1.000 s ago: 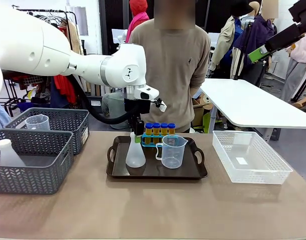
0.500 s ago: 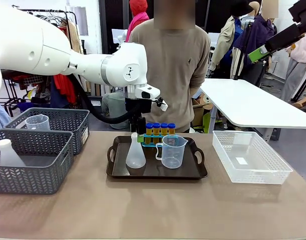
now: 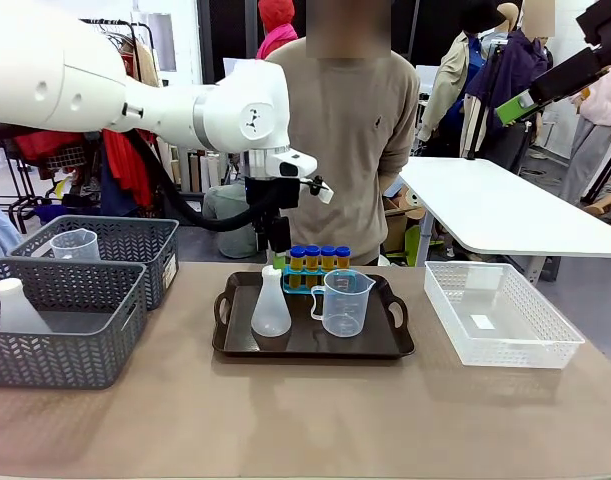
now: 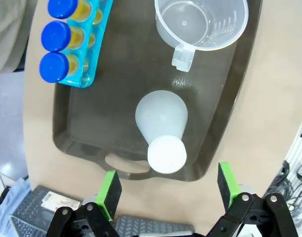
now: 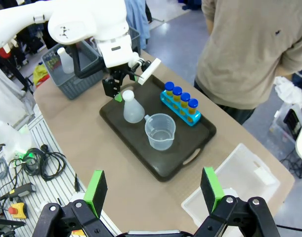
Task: Prepare the laboratory tools.
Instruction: Pick up one Small flask and place it on the Handle tray.
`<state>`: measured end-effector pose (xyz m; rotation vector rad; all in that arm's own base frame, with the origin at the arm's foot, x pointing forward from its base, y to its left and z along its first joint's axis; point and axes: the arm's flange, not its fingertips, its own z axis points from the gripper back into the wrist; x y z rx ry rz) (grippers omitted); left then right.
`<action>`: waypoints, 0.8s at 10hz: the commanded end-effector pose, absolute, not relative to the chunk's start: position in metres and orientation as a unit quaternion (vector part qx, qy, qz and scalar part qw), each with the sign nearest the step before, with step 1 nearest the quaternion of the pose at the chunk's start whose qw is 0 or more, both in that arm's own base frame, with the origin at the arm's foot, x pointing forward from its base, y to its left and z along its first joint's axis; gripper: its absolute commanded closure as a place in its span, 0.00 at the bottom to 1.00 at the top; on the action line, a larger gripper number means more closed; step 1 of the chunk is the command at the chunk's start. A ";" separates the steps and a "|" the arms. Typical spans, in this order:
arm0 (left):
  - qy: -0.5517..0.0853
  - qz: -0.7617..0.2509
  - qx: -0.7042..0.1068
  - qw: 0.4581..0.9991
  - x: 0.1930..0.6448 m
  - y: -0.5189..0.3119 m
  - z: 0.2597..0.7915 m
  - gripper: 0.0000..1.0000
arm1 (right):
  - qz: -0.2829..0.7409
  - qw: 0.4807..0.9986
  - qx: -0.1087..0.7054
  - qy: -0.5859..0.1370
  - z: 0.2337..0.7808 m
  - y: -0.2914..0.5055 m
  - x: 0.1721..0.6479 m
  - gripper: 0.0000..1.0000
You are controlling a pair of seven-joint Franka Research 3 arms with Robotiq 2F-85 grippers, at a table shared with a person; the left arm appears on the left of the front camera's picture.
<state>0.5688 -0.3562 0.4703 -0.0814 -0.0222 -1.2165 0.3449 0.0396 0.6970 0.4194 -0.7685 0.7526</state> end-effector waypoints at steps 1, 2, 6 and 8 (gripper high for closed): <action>-0.019 -0.561 -0.056 0.826 0.557 -0.342 0.486 0.00 | 0.357 0.836 0.202 -0.364 0.697 0.039 0.345 0.00; -0.024 -0.557 -0.062 0.828 0.554 -0.336 0.496 0.00 | 0.357 0.836 0.202 -0.364 0.697 0.039 0.345 0.00; -0.036 -0.542 -0.099 0.834 0.541 -0.301 0.532 0.00 | 0.357 0.836 0.202 -0.364 0.697 0.039 0.345 0.00; -0.031 -0.551 -0.132 0.824 0.535 -0.281 0.550 0.00 | 0.357 0.836 0.202 -0.364 0.697 0.039 0.345 0.00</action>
